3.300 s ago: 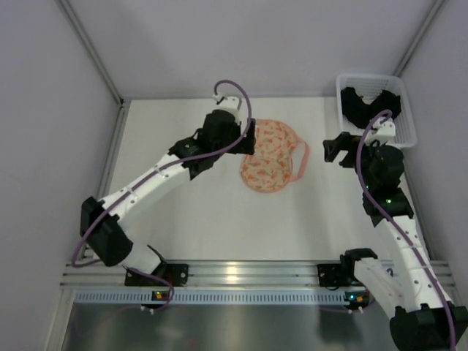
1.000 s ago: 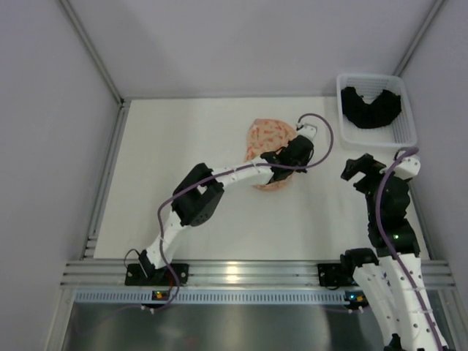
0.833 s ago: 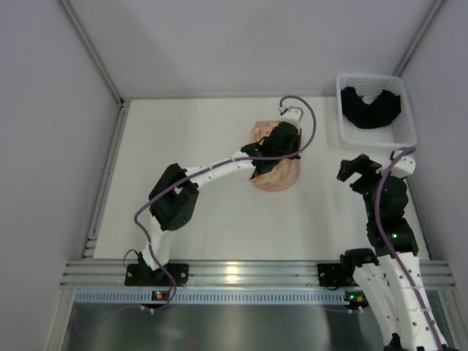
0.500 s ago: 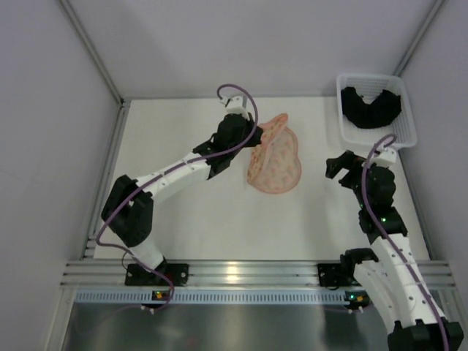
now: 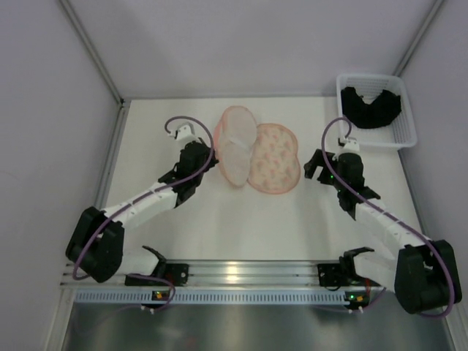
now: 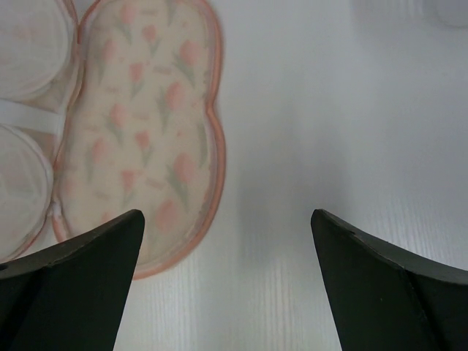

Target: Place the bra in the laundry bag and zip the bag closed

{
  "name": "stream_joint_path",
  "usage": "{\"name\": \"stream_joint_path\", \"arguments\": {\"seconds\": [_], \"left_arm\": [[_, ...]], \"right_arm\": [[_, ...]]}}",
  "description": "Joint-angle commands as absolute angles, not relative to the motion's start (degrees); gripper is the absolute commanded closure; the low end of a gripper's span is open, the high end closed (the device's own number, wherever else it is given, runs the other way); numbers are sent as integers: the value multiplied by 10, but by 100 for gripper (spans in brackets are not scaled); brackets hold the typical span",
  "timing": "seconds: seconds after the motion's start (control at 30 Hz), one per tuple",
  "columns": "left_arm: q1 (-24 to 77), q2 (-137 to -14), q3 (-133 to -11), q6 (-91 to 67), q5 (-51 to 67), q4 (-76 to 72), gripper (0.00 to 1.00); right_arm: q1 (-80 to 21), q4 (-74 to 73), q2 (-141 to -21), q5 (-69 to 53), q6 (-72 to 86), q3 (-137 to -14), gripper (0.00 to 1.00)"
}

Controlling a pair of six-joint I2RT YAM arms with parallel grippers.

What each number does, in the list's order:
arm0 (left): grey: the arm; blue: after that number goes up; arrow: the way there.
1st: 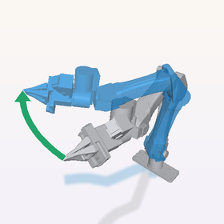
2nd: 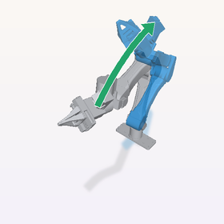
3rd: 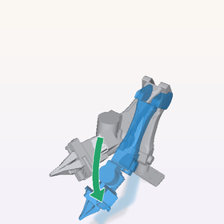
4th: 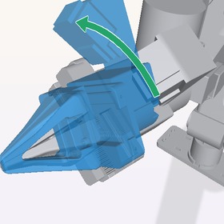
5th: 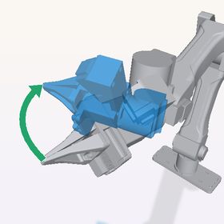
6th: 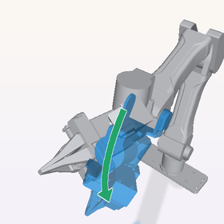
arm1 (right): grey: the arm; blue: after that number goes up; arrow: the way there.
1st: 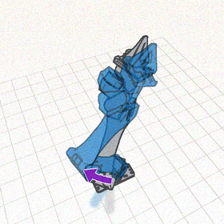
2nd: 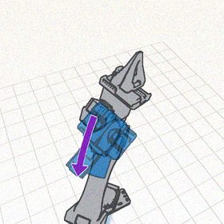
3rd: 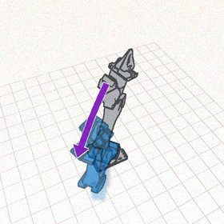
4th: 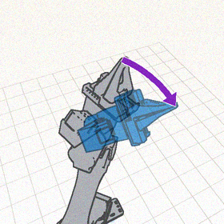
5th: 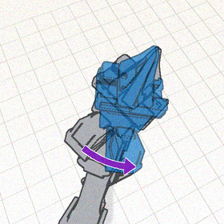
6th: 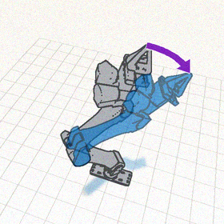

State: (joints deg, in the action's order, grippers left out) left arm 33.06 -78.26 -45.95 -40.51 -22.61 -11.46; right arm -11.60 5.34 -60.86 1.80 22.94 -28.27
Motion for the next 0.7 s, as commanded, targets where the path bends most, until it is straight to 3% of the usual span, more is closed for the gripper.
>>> {"name": "stream_joint_path", "arguments": {"seconds": [0.0, 0.17, 0.33, 0.53, 0.63, 0.67], "left_arm": [[323, -730, -419, -422, -281, -174, 100], [316, -704, -381, -381, -310, -169, 100], [293, -681, -355, -353, -353, -154, 79], [232, -689, -389, -258, -247, -107, 77], [215, -709, -417, -248, -250, -45, 58], [208, -714, -425, -250, -243, -34, 34]], "right_arm": [[-144, 134, -641, 25, 217, -320, 1], [-153, 138, -686, 45, 229, -339, 1], [-153, 101, -722, 18, 209, -395, 0], [-153, 114, -727, -11, 211, -387, 1], [-155, 113, -714, -17, 210, -378, 1], [-156, 115, -708, -17, 207, -376, 1]]}}
